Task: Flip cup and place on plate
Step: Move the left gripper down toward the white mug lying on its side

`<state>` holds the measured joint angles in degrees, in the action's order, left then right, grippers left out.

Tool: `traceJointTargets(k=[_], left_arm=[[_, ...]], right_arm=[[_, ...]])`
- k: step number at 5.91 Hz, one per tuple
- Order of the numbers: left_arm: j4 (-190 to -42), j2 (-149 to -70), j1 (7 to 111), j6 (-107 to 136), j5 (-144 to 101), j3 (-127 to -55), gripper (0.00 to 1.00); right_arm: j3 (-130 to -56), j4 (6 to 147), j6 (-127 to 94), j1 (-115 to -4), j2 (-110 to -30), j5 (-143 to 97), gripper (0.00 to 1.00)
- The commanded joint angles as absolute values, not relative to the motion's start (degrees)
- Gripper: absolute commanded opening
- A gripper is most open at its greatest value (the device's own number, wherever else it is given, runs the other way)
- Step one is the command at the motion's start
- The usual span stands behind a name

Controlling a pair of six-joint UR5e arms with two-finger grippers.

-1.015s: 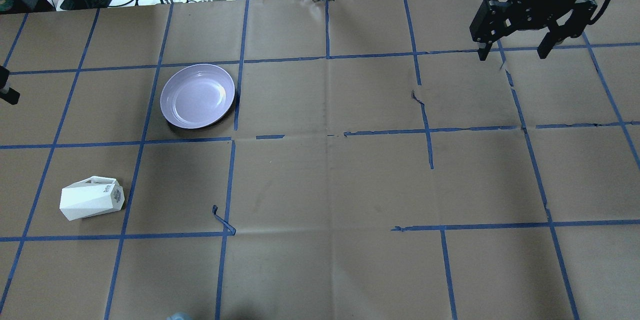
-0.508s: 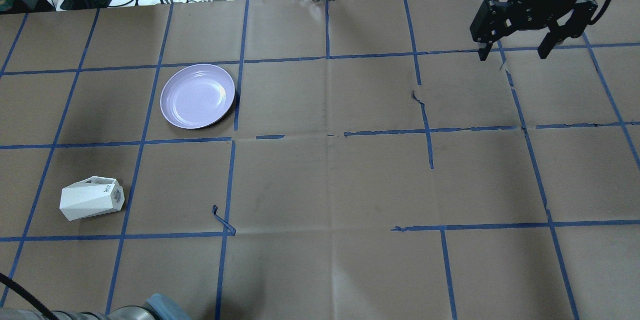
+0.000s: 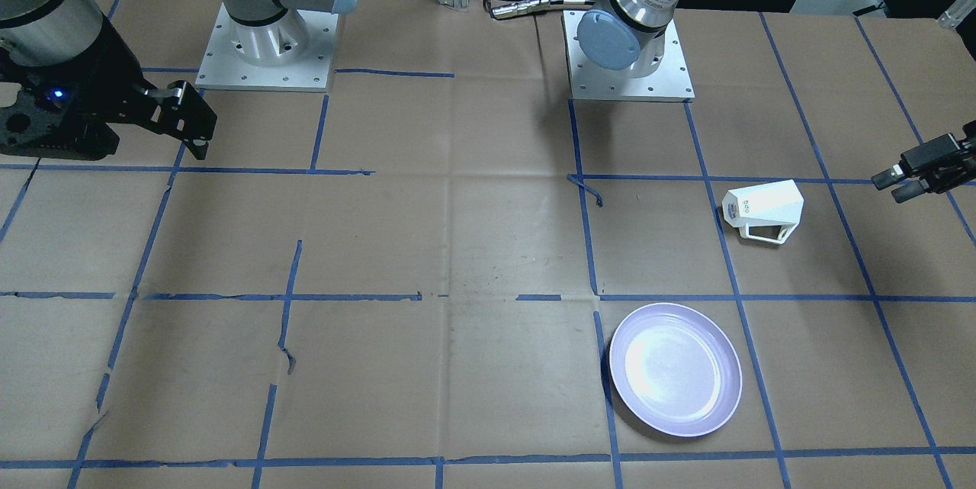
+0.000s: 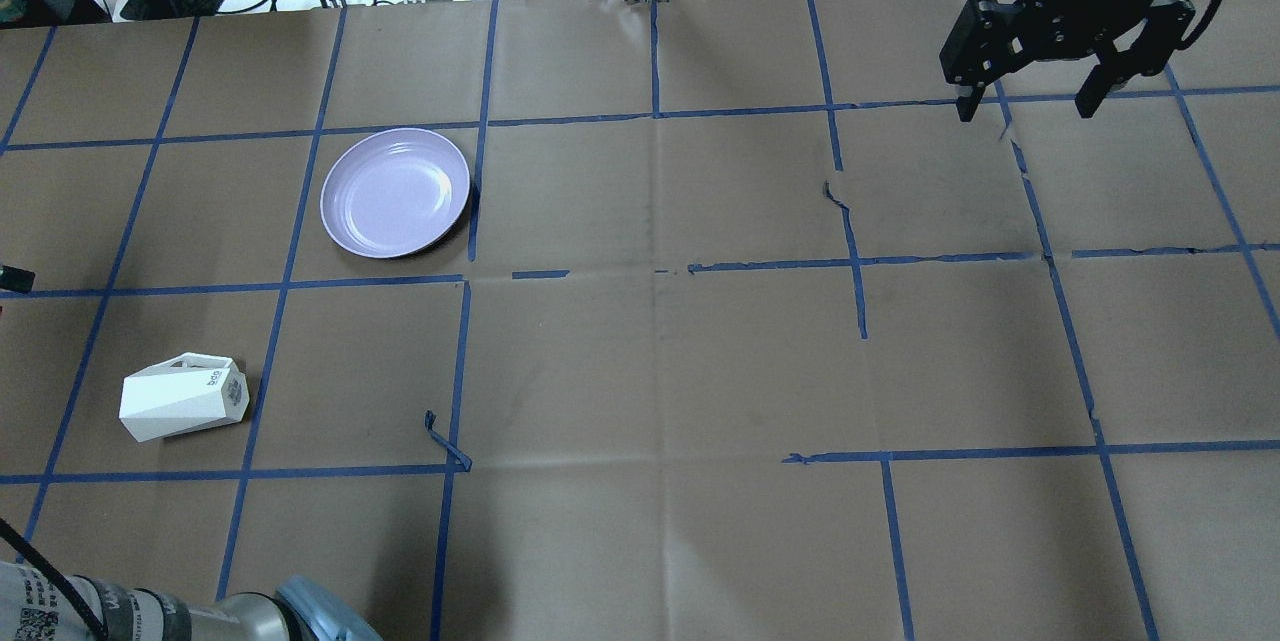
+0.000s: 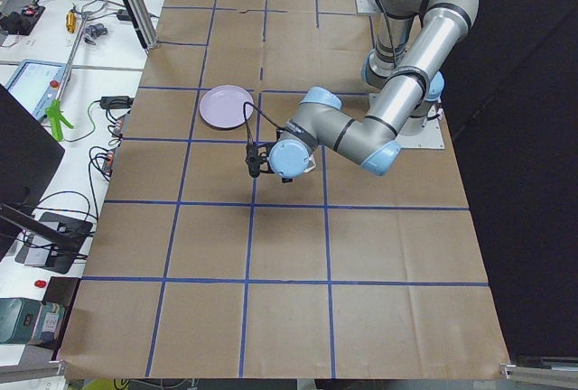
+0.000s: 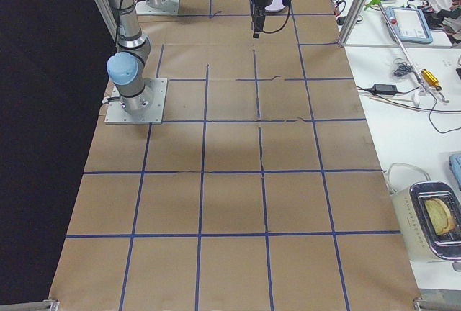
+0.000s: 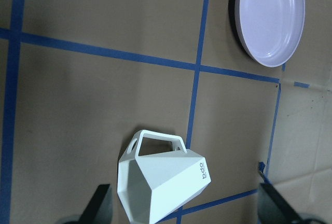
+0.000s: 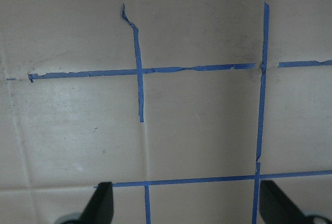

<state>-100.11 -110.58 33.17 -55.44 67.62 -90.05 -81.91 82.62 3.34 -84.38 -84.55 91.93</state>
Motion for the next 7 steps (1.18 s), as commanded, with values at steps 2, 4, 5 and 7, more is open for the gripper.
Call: traceJointTargets(k=[2, 4, 5, 7], left_arm=[[-109.4, -116.9, 28.8, -67.7, 62.7, -92.0, 0.98], [-110.6, -119.8, 27.7, -70.9, 63.1, -93.2, 0.98], [-111.7, -120.2, 27.4, -71.4, 63.1, -94.1, 0.98], [-112.5, -121.5, 27.6, -72.1, 63.0, -95.6, 0.98]], right_arm=[[-81.9, 82.6, 3.3, -84.4, -84.6, 91.9, 1.00], [-81.9, 82.6, 3.3, -84.4, -84.6, 91.9, 1.00], [-81.9, 82.6, 3.3, -84.4, -84.6, 91.9, 1.00], [-81.9, 82.6, 3.3, -84.4, -84.6, 91.9, 1.00]])
